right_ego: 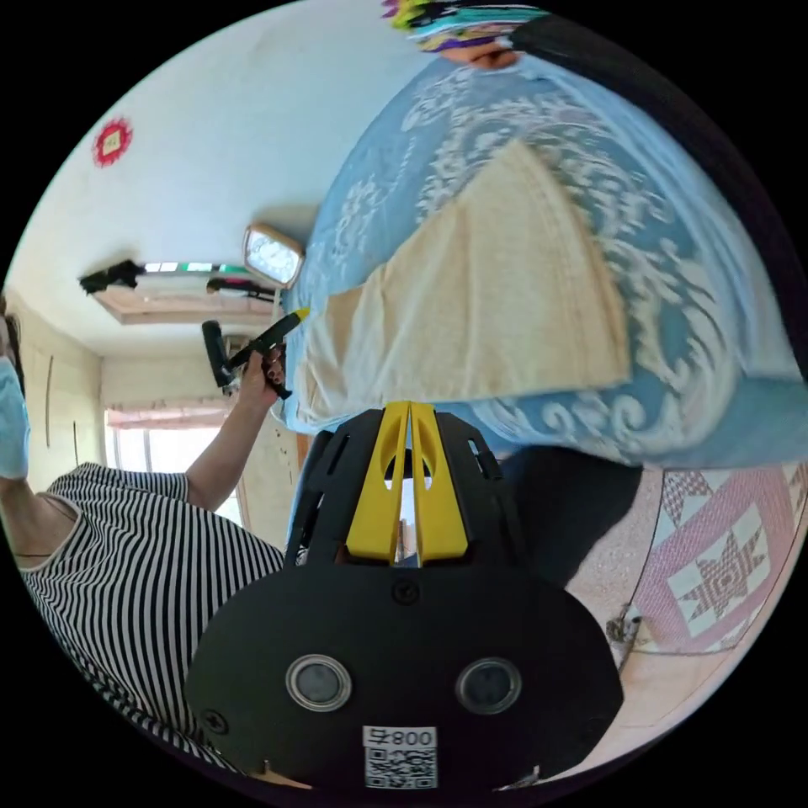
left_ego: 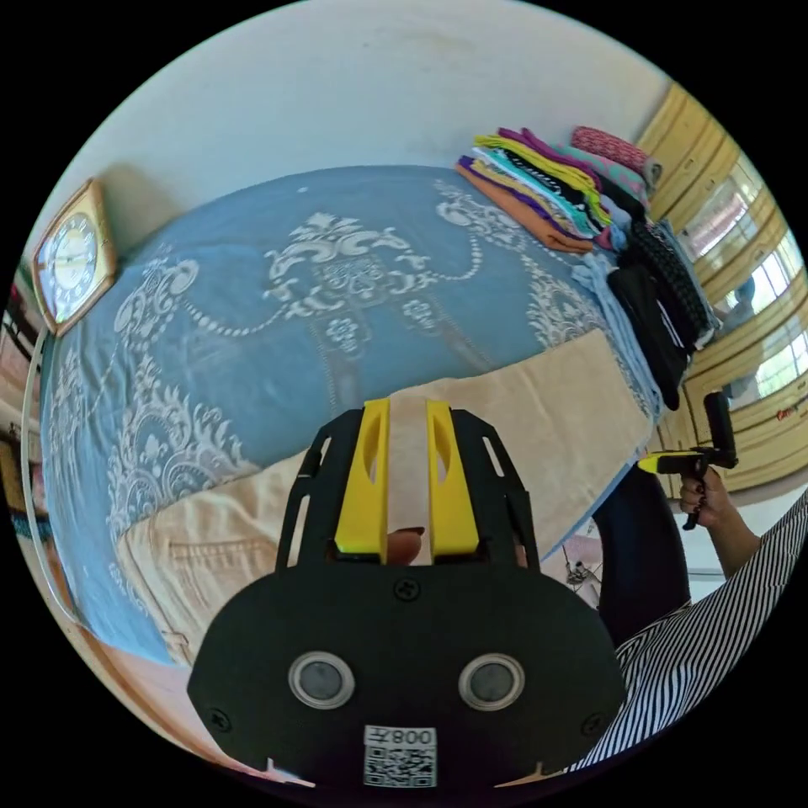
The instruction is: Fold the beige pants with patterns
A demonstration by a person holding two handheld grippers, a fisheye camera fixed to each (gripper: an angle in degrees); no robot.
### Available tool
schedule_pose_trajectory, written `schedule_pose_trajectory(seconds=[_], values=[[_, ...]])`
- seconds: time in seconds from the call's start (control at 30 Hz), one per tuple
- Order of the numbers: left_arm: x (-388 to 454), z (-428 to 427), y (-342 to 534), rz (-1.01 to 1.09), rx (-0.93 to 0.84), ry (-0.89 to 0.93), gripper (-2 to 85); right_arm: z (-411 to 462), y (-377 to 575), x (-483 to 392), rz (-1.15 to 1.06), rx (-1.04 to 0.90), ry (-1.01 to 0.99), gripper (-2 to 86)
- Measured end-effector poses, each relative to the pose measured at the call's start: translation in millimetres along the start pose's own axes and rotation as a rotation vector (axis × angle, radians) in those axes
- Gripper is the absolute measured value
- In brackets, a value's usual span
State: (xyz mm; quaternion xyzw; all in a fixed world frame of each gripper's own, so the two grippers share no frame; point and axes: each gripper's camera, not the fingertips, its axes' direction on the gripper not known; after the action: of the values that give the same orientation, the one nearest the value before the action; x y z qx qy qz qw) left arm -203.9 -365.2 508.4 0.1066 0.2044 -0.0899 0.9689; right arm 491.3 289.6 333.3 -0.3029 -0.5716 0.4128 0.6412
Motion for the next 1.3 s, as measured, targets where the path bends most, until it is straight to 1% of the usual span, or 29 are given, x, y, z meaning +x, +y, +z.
schedule_pose_trajectory(seconds=[0.1, 0.2, 0.27, 0.3, 0.4, 0.5, 0.57, 0.6, 0.67, 0.73, 0.8, 0.83, 1.0, 1.17, 1.3], values=[[-25.7, -15.2, 18.4, -0.036, 0.012, 0.076, 4.4, 37.7, -39.0, -25.3, -0.126, -0.054, 0.012, 0.2], [-37.6, -31.7, 33.5, -0.047, 0.03, 0.081, 3.8, 91.8, -99.3, -62.2, -0.299, -0.094, 0.018, 0.5], [-44.5, -45.2, 40.5, -0.048, 0.054, 0.083, 3.7, 120.7, -130.2, -79.0, -0.371, -0.104, 0.038, 0.9], [-50.4, -55.5, 43.8, -0.05, 0.065, 0.098, 3.8, 130.7, -140.6, -84.2, -0.392, -0.109, 0.043, 1.1], [-66.8, -84.0, 49.8, -0.04, 0.079, 0.16, 4.5, 196.1, -198.4, -109.7, -0.521, -0.167, 0.099, 3.6], [-82.0, -117.4, 55.8, -0.023, 0.116, 0.189, 5.9, 242.3, -230.5, -115.7, -0.564, -0.243, 0.149, 5.7], [-93.7, -139.4, 57.7, -0.018, 0.153, 0.188, 6.8, 285.5, -254.5, -113.9, -0.587, -0.34, 0.204, 6.4], [-102.5, -152.9, 57.3, -0.009, 0.173, 0.19, 7.4, 302.8, -262.2, -110.9, -0.59, -0.385, 0.206, 6.5], [-116.9, -166.4, 52.4, 0.013, 0.153, 0.191, 8.3, 321.6, -268.6, -105.8, -0.586, -0.433, 0.175, 6.6], [-134.8, -169.9, 44.7, 0.045, 0.054, 0.208, 9.0, 330.7, -270.3, -102.1, -0.597, -0.434, 0.142, 6.2], [-143.3, -170.1, 44.4, 0.068, -0.021, 0.253, 8.8, 335.3, -270.3, -98.1, -0.613, -0.41, 0.06, 5.1], [-146.5, -175.9, 48.7, 0.081, -0.031, 0.267, 8.3, 336.6, -269.8, -97.2, -0.619, -0.405, 0.046, 4.8], [-152.4, -222.5, 87.3, 0.088, 0.08, 0.261, 3.1, 363.3, -264.6, -94.5, -0.672, -0.424, 0.008, 3.6], [-167.1, -241.9, 119.5, 0.001, 0.062, 0.316, 1.2, 391.0, -275.3, -85.2, -0.67, -0.475, -0.059, 3.1], [-173.1, -260.0, 133.7, -0.01, 0.055, 0.302, 0.7, 415.5, -287.7, -79.2, -0.67, -0.512, -0.059, 3.0]])
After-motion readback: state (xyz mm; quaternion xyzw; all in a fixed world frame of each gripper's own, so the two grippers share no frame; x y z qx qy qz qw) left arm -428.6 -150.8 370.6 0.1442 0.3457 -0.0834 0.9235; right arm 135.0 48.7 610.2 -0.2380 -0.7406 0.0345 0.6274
